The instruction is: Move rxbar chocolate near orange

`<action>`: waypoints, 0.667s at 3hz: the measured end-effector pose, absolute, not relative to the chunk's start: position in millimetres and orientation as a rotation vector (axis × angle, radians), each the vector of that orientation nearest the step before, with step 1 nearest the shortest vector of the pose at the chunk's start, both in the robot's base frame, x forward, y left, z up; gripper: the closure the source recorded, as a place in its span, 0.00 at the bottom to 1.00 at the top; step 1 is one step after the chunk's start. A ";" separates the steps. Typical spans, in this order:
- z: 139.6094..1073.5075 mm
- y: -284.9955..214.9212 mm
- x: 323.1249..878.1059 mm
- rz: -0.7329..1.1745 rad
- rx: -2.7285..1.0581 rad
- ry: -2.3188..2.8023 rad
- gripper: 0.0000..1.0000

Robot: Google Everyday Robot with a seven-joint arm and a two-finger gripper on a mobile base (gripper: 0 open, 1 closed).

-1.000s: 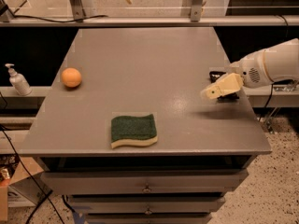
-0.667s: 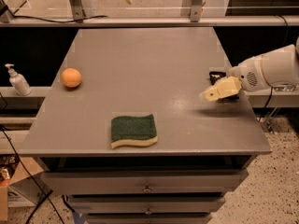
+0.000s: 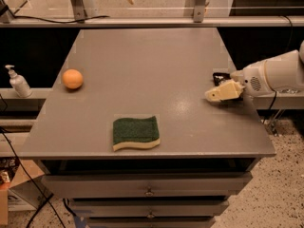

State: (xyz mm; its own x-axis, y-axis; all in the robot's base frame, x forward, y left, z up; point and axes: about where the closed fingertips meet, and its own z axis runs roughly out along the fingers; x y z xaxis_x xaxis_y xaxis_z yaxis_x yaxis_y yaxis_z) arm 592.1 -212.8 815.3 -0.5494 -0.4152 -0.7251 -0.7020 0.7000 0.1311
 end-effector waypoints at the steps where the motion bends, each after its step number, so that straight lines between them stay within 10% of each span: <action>1: 819.7 -212.7 592.1 0.541 -0.848 2.221 0.62; 2: 823.7 -212.7 592.2 0.541 -0.848 2.221 0.85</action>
Offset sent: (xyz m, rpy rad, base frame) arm 0.0013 0.0383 0.0680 -0.0065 -0.1890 0.1441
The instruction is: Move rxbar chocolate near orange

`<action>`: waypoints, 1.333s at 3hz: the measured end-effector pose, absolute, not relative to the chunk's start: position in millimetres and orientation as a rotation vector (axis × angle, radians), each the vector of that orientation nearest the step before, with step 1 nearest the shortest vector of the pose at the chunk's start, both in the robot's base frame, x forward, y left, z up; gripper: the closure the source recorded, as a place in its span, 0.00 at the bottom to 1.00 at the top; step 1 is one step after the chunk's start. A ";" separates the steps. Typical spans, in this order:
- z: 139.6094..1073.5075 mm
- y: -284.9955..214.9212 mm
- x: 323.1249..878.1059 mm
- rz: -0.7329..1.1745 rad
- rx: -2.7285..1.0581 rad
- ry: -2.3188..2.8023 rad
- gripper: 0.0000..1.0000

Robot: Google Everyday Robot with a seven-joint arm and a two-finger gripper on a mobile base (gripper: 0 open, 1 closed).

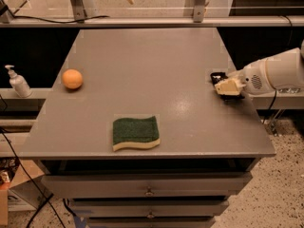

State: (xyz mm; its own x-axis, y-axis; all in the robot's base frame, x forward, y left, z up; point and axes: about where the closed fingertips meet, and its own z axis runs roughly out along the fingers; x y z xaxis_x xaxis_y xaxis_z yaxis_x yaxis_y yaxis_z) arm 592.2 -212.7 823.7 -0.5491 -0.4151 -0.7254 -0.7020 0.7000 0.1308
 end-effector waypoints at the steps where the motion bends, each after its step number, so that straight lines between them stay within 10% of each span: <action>1: 824.5 -212.7 592.2 0.541 -0.848 2.221 1.00; 4: 825.2 -212.6 592.2 0.540 -0.849 2.220 1.00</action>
Offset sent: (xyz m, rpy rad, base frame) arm 0.0009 0.0914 0.1382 0.0189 -0.3666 0.3149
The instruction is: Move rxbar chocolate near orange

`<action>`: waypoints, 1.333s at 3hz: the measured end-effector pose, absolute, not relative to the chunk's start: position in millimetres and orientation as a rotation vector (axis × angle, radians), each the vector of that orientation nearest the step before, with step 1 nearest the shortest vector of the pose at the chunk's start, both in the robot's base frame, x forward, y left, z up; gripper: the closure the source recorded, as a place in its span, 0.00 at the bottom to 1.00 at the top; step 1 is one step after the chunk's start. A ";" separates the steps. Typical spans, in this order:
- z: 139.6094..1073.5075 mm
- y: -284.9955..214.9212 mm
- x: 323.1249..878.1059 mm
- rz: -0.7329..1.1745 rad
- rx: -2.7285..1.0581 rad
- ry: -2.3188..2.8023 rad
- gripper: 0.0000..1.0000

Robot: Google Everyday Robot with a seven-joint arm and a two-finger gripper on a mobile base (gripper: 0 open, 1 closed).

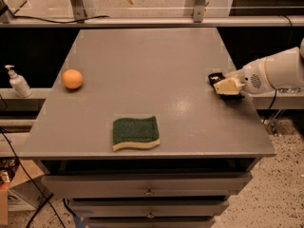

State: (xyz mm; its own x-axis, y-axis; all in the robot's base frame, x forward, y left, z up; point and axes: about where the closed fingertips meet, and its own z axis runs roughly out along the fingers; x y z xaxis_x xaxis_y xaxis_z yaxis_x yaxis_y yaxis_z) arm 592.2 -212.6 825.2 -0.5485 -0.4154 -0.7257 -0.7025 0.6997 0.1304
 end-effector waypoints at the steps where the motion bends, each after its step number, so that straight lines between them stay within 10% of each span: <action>1: 825.3 -212.6 592.2 0.540 -0.849 2.220 1.00; 4: 824.5 -210.4 592.4 0.544 -0.853 2.220 0.36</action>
Offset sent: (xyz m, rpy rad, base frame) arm 0.0000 0.0000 0.0001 0.0000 -0.0002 0.0001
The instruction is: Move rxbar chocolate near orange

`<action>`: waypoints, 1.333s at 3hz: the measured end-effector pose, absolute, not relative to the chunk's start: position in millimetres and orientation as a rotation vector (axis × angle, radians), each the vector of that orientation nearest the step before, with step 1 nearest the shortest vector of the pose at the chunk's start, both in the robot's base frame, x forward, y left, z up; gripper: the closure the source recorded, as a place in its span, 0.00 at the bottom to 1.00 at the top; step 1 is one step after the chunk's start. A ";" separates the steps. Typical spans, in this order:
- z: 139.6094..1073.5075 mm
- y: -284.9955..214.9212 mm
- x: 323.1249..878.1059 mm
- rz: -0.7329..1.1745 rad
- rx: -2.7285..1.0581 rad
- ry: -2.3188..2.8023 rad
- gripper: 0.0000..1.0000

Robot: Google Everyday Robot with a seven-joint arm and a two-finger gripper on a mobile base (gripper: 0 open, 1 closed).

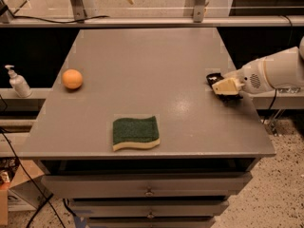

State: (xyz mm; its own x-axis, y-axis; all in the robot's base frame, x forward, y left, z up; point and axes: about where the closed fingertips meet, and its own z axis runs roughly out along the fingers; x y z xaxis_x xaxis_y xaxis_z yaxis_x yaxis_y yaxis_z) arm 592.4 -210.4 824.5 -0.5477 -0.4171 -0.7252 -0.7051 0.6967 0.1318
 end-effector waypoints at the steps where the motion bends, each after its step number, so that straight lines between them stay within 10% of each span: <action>1: 825.1 -210.3 592.4 0.544 -0.853 2.220 0.13; 4: 849.1 -187.2 600.3 0.602 -0.892 2.071 0.00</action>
Offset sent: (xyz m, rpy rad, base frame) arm 0.0029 0.0285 0.0241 0.1133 -0.0980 0.0867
